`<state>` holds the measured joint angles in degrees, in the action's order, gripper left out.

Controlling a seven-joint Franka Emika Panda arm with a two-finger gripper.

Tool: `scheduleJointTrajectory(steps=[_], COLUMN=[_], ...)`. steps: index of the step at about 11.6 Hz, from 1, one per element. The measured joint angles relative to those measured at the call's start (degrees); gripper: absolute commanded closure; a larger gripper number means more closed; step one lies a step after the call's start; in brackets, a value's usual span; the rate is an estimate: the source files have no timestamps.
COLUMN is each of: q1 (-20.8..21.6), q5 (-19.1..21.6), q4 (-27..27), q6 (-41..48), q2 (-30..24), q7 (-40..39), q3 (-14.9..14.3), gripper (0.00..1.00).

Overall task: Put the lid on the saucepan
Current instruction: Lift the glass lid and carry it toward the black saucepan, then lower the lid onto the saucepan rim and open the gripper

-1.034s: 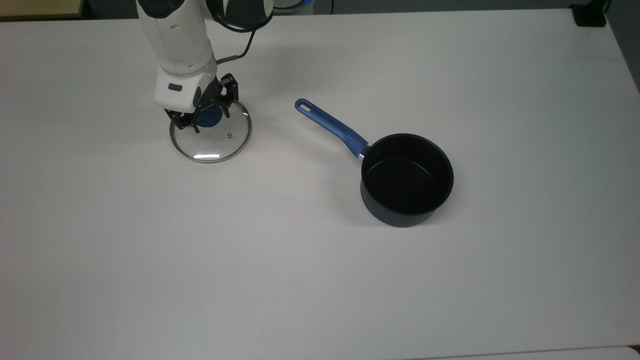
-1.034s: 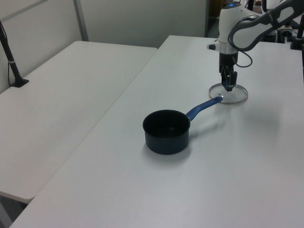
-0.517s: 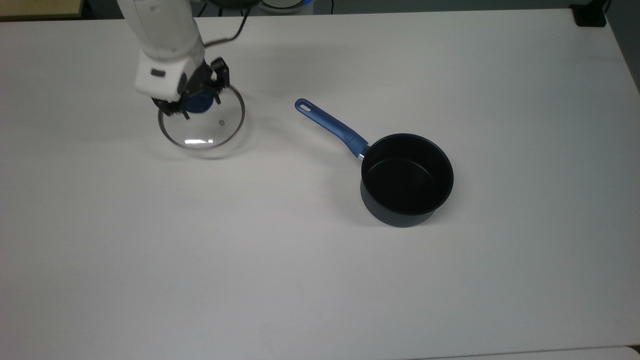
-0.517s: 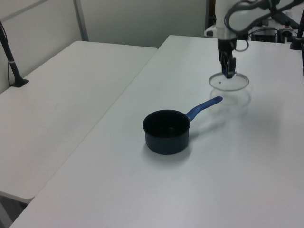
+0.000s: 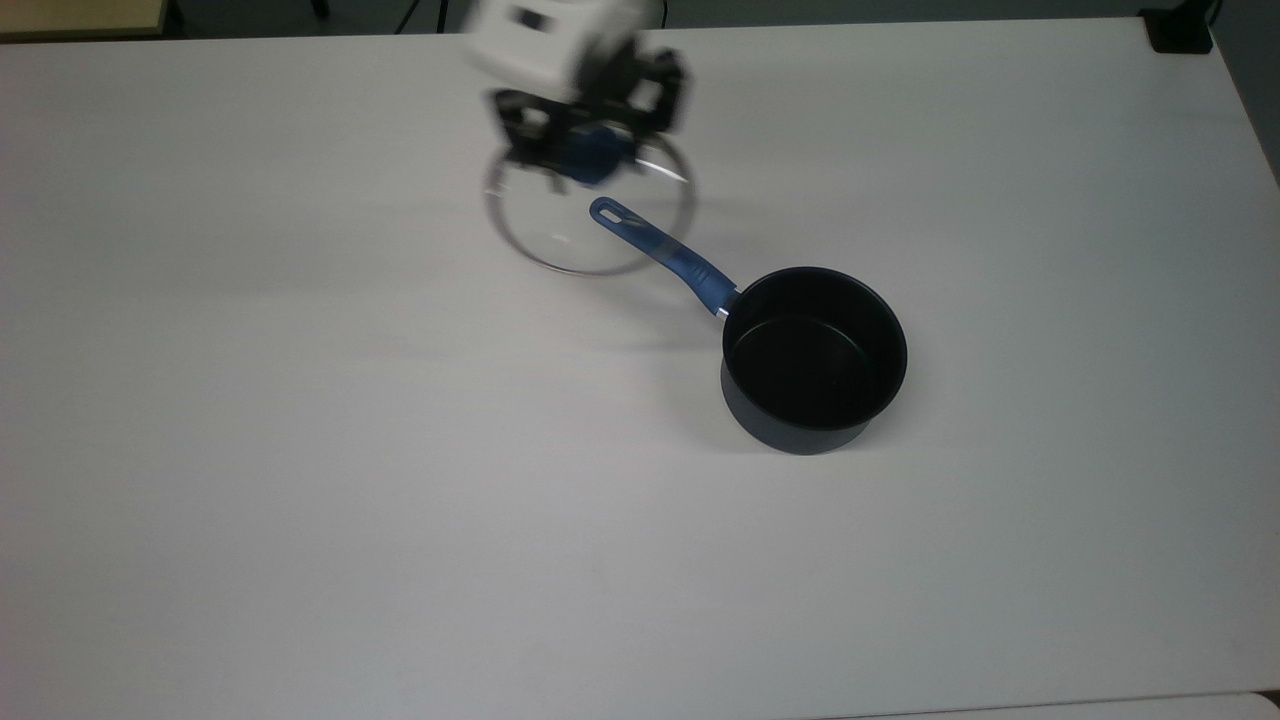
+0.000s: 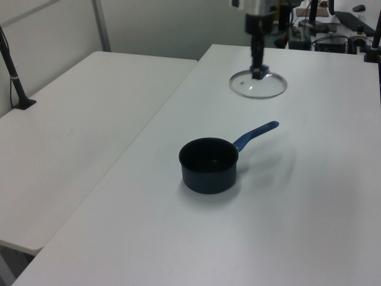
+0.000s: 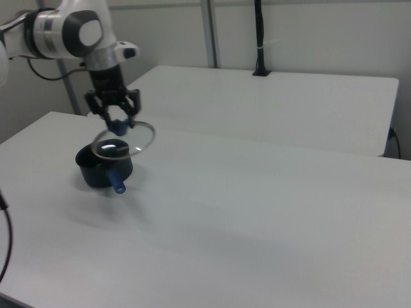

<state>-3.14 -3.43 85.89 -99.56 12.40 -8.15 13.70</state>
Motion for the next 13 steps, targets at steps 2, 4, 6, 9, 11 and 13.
scheduleJointTrajectory(steps=[2, 4, 6, 9, 11, 13], q1=[6.8, 13.1, 17.8, 21.2, 21.3, 21.3], q5=[-0.1, -0.2, -0.2, -0.2, -0.2, -0.2], q4=[-7.0, -11.8, -16.2, -19.1, -19.5, -19.7], q6=[-0.3, -3.4, -5.4, -9.3, -11.5, -11.5], q2=[7.3, 13.7, 18.7, 23.6, 24.9, 24.9], q7=[8.0, 13.1, 16.2, 17.6, 17.6, 17.6], q3=[0.1, -0.6, -2.7, -6.3, -6.7, -6.7], gripper=[0.84, 0.84, 0.84, 0.84, 0.82, 0.82])
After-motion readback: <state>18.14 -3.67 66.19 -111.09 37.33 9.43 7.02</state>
